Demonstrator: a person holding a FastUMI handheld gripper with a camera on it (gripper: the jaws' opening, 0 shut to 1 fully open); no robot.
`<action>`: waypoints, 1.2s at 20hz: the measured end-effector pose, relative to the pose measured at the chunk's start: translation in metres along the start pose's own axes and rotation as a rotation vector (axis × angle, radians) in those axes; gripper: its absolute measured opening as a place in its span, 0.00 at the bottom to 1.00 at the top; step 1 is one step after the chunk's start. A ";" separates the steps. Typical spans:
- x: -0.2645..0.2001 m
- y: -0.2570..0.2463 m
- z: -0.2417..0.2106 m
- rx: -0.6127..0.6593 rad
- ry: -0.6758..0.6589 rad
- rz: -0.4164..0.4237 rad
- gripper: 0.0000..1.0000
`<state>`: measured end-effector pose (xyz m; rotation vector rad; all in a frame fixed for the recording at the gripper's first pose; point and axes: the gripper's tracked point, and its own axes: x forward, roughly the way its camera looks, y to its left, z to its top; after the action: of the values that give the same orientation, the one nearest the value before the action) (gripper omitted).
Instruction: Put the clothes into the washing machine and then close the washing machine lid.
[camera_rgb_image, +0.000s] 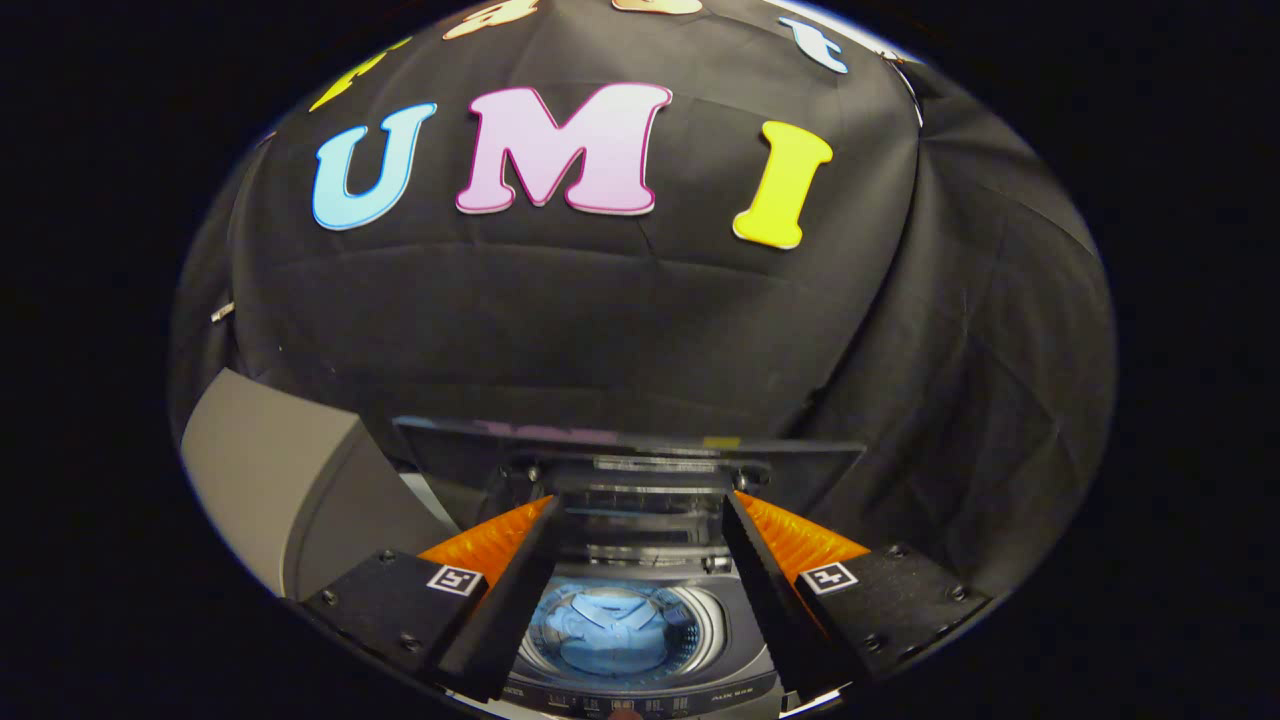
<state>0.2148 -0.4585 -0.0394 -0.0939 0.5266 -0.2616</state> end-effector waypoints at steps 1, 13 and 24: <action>0.002 -0.002 0.007 0.009 -0.012 -0.001 0.99; 0.089 -0.023 0.030 0.062 0.075 0.004 0.99; 0.069 -0.022 0.012 0.099 0.030 0.027 0.99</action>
<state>0.2735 -0.4980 -0.0593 0.0133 0.5431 -0.2629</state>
